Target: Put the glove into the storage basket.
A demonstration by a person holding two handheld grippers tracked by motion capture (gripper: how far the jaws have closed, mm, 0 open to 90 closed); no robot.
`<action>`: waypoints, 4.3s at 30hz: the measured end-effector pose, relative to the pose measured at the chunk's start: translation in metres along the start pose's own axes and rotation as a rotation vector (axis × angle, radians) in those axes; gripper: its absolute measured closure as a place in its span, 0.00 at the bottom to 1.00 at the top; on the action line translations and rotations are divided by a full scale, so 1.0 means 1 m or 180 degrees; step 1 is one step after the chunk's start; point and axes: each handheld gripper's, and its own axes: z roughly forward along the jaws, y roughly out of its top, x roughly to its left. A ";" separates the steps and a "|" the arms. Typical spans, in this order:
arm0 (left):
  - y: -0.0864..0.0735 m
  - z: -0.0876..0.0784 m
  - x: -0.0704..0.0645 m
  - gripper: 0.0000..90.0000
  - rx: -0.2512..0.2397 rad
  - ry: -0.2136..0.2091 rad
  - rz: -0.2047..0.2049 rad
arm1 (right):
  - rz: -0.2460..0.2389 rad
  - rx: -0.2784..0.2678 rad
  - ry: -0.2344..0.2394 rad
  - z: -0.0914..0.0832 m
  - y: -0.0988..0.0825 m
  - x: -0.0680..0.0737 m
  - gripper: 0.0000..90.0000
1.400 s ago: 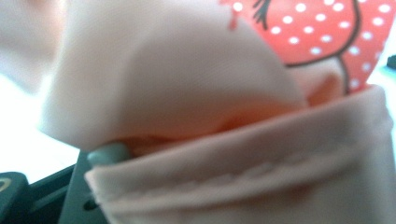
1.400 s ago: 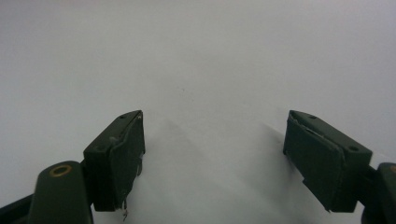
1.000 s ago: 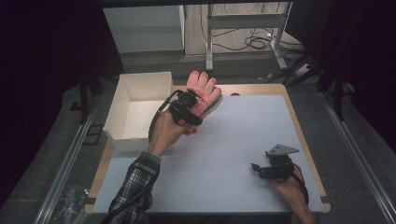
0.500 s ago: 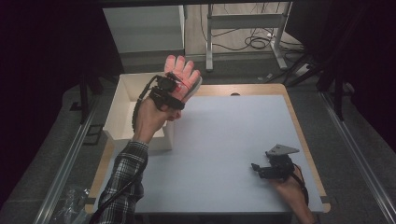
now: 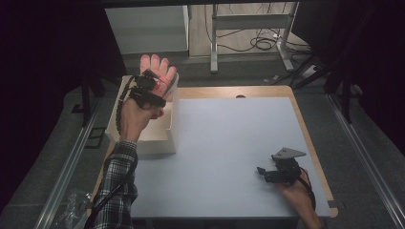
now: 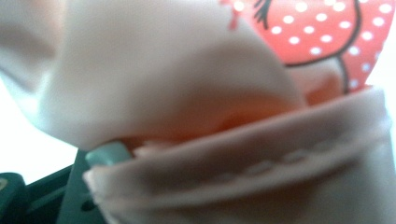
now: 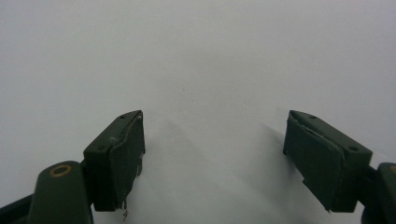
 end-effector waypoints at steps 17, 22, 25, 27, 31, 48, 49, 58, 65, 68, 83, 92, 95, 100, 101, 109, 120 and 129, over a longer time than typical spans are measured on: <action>-0.022 0.060 0.023 0.43 0.0195 0.0073 -0.0266 | -0.0006 -0.0002 -0.0005 0.000 0.000 0.000 0.23; -0.024 0.082 0.019 0.43 0.0328 0.0048 -0.0235 | -0.0009 -0.0004 -0.0005 0.000 0.000 0.000 0.23; -0.023 0.093 0.016 0.43 0.0418 0.0059 -0.0235 | -0.0007 -0.0004 -0.0006 0.000 0.000 0.000 0.23; -0.022 0.099 0.014 0.42 0.0488 0.0062 -0.0221 | -0.0008 -0.0004 -0.0006 0.000 0.000 0.000 0.23; -0.019 0.110 0.013 0.42 0.0612 0.0069 -0.0226 | -0.0009 -0.0004 -0.0007 0.000 0.000 0.000 0.23; -0.019 0.147 0.007 0.27 0.1092 -0.0129 -0.0225 | -0.0008 -0.0005 -0.0008 0.000 0.000 0.000 0.23; -0.019 0.147 0.008 0.25 0.1099 -0.0129 -0.0235 | -0.0007 -0.0004 -0.0008 0.000 0.000 0.000 0.23; -0.022 0.136 0.018 0.08 0.0982 -0.0332 -0.0306 | -0.0007 -0.0004 -0.0008 0.000 0.000 0.000 0.23; -0.020 0.119 0.018 0.05 0.0849 -0.0366 -0.0307 | -0.0009 -0.0005 -0.0009 0.000 0.000 0.000 0.23; -0.021 0.111 0.018 0.05 0.0791 -0.0318 -0.0276 | -0.0010 -0.0006 -0.0009 0.000 0.000 0.000 0.23; -0.030 0.070 0.024 0.03 0.0245 -0.0290 -0.0126 | -0.0012 -0.0005 -0.0011 0.000 0.000 0.000 0.23; -0.042 0.053 0.028 0.02 0.0003 -0.0294 -0.0003 | -0.0018 -0.0001 -0.0016 0.000 0.000 0.000 0.23; -0.045 0.047 0.031 0.02 -0.0071 -0.0313 -0.0004 | -0.0019 -0.0002 -0.0018 0.000 0.000 0.000 0.23; -0.049 0.037 0.033 0.01 -0.0192 -0.0313 0.0012 | -0.0020 0.0000 -0.0023 0.000 0.000 0.000 0.23; -0.050 0.035 0.033 0.02 -0.0215 -0.0309 0.0011 | -0.0013 -0.0003 -0.0021 0.000 0.000 0.001 0.23; -0.054 0.020 0.030 0.02 -0.0413 -0.0384 0.0084 | -0.0017 -0.0003 -0.0024 0.000 0.000 0.001 0.23; -0.054 0.001 0.000 0.01 -0.0542 -0.0498 0.0353 | -0.0017 -0.0009 -0.0026 0.000 0.000 0.001 0.23; -0.054 -0.009 -0.037 0.01 -0.0678 -0.0749 0.0617 | -0.0016 -0.0009 -0.0027 0.000 0.000 0.001 0.23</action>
